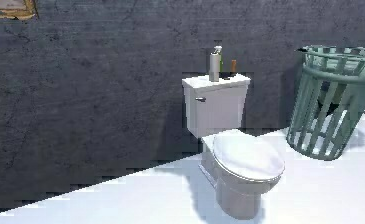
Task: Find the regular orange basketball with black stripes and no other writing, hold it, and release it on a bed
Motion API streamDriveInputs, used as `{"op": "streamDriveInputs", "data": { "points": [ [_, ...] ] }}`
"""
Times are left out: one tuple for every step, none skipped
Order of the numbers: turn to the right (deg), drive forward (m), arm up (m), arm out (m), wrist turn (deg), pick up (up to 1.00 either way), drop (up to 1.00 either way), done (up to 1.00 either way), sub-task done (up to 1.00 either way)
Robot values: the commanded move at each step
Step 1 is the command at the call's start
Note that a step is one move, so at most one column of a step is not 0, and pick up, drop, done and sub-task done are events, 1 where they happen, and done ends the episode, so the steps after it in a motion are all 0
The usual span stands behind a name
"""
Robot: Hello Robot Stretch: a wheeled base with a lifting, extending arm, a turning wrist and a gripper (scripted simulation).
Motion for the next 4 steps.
{"op": "streamDriveInputs", "data": {
  "points": [
    [-21.0,0.0,0.0,0.0,0.0,0.0,0.0,0.0,0.0],
    [0.0,0.1,0.0,0.0,0.0,0.0,0.0,0.0,0.0],
    [-45.0,0.0,0.0,0.0,0.0,0.0,0.0,0.0,0.0],
    [-42.0,0.0,0.0,0.0,0.0,0.0,0.0,0.0,0.0]
  ]
}}
